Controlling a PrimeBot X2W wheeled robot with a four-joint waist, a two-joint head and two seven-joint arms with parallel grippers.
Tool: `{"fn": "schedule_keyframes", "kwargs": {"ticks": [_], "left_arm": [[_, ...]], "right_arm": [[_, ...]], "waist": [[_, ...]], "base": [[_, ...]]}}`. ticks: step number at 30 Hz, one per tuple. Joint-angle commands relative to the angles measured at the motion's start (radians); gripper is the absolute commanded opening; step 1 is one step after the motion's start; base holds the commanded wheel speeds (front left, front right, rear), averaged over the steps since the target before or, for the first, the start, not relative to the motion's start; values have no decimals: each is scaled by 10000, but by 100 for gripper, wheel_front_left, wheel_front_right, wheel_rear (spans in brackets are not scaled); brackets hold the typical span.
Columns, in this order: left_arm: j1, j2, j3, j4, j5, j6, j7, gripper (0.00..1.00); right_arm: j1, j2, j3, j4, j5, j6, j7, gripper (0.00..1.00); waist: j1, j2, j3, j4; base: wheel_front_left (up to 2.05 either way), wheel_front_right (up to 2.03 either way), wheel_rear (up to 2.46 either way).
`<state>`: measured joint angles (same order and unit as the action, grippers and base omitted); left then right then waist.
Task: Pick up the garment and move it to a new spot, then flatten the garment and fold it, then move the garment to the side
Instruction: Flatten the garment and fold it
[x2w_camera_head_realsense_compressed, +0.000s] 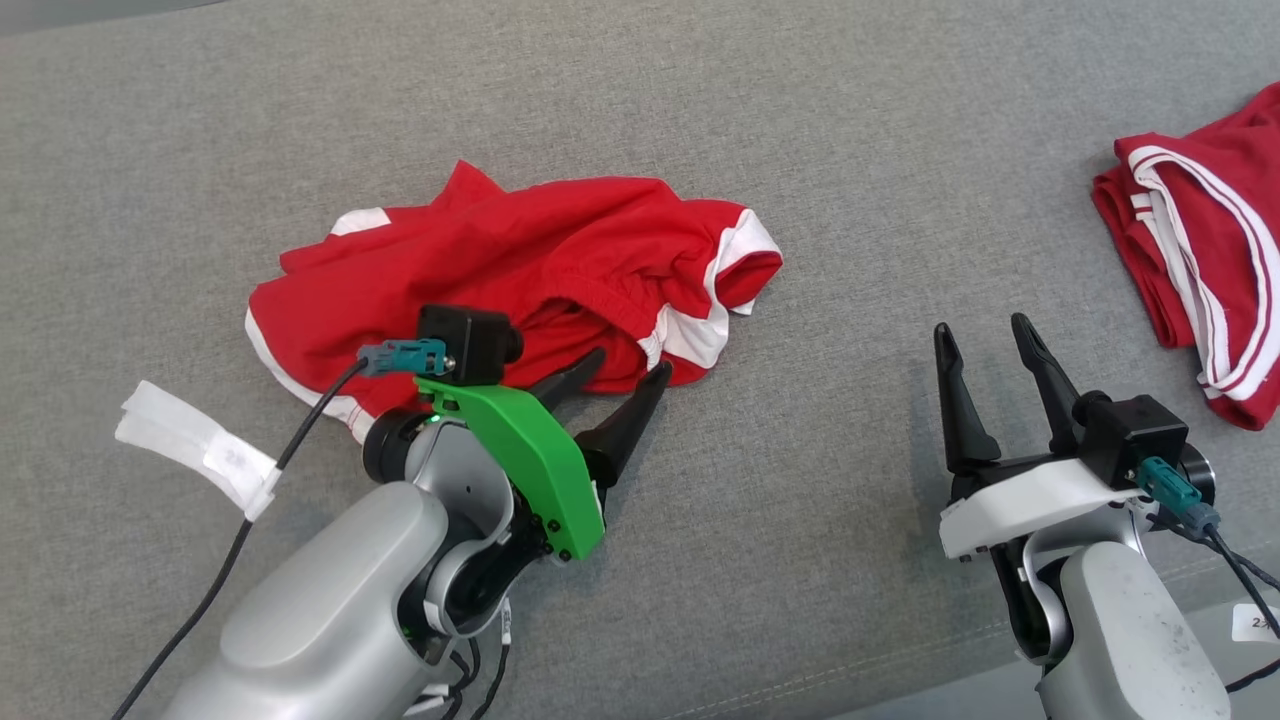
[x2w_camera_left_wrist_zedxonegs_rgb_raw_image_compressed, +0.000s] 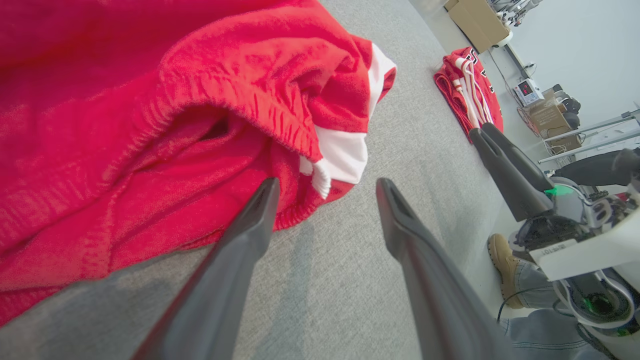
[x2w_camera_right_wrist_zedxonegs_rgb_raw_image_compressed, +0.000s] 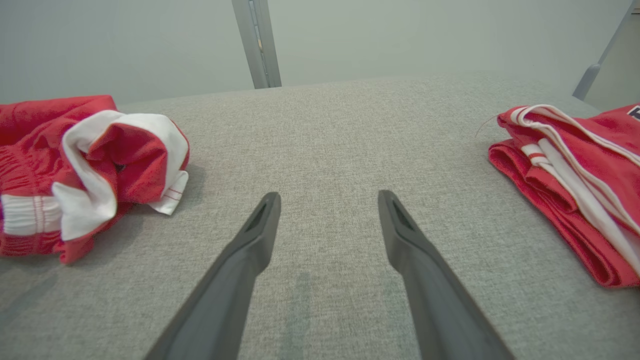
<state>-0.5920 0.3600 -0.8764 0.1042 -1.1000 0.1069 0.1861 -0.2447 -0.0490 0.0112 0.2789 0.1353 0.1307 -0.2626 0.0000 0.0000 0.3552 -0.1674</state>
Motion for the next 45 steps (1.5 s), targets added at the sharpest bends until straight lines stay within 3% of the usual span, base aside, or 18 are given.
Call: {"fn": "schedule_keyframes", "kwargs": {"ticks": [1, 11, 12, 13, 19, 24, 32, 38, 45], "left_arm": [[-266, -98, 19, 207, 181, -8, -104, 100], [-622, -272, -48, 1593, 258, -126, -100, 100], [-668, -255, -30, 1710, 315, -156, -171, 46], [-702, -255, 3, 1815, 354, -158, -257, 0], [-1059, -320, -51, 1548, 382, -475, -161, 0], [-1635, -562, -13, 762, 661, -391, -268, 0], [-2353, -1492, 101, -857, 180, -568, -58, 0], [-2376, -1952, 252, -1921, -199, -196, 39, 0], [-1922, -785, 150, -1098, 161, 504, 669, 0]], "right_arm": [[-76, -31, 58, 15, -70, 0, -29, 100], [-103, -29, 111, 110, 206, 0, -31, 100], [-105, -28, 133, 107, 232, 0, -31, 100], [-109, -28, 141, 112, 255, 0, -31, 100], [-64, -28, 157, 124, 393, 0, -31, 100], [-30, -28, 298, 212, 600, 0, -31, 100], [-2, -28, 480, 321, 867, 0, -29, 100], [114, -26, 424, 327, 931, 0, -31, 100], [58, -25, 368, 359, 901, 0, -29, 100]], "waist": [[0, 0, 119, -148], [0, 0, 322, -811], [0, 0, 327, -863], [0, 0, 326, -908], [0, 0, 308, -1074], [0, 0, 232, -1260], [0, 0, 76, -1648], [0, 0, 88, -1781], [0, 0, 230, -1595]], "base": [[0, 0, 0], [0, 0, 0], [0, 0, 0], [0, 0, 0], [0, 0, 0], [0, 0, 0], [0, 0, 0], [0, 0, 0], [0, 0, 0]]}}
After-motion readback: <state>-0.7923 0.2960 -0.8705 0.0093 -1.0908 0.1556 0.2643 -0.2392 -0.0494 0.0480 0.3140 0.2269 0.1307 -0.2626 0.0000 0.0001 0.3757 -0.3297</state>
